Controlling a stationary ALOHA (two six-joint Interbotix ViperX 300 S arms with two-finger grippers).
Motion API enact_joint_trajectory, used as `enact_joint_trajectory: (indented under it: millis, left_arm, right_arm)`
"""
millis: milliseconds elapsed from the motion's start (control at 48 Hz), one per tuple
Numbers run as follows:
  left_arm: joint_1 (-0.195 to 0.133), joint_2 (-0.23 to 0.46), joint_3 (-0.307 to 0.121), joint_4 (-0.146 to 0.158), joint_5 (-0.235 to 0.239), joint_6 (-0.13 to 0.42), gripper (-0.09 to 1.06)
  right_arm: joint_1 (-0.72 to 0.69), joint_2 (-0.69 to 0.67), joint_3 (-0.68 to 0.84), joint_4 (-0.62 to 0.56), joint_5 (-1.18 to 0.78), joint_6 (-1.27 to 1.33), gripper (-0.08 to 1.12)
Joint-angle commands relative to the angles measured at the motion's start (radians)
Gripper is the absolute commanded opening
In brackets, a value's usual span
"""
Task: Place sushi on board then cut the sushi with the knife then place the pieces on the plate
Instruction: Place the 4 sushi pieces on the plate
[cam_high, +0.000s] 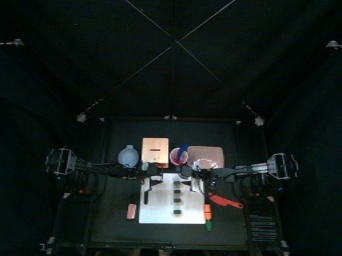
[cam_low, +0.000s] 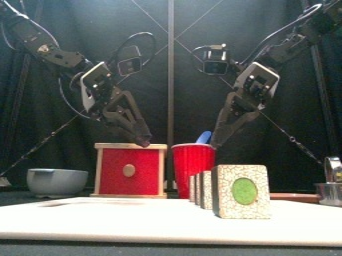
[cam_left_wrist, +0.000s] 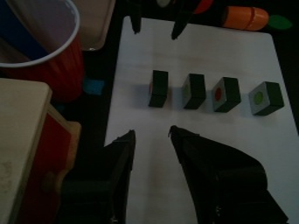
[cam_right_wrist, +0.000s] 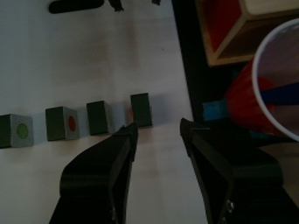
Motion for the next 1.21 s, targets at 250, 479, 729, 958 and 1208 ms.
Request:
enact_joint_trajectory:
  millis: [250,479,729,958,1208]
  left_arm:
    - [0.005,-0.012,-0.002,0.003,-0.003,0.0,0.77]
    - [0.005,-0.012,0.005,0.003,-0.003,0.0,0.77]
    - [0.0,-0.009,0.003,0.003,-0.003,0.0,0.77]
    - [-0.002,-0.008,0.005,0.003,-0.003,0.0,0.77]
    - [-0.002,-0.008,0.005,0.003,-0.003,0.0,0.77]
  right_arm:
    - [0.02,0.11,-0.092,0.006,-0.006,-0.002,0.8]
    - [0.015,0.172,-0.118,0.006,-0.005,-0.002,0.8]
    - [0.014,0.225,-0.133,0.008,-0.005,0.0,0.77]
    - [0.011,0.21,-0.133,0.026,0.029,0.002,0.57]
    - [-0.066,0.043,-0.078,0.055,0.201,0.002,0.56]
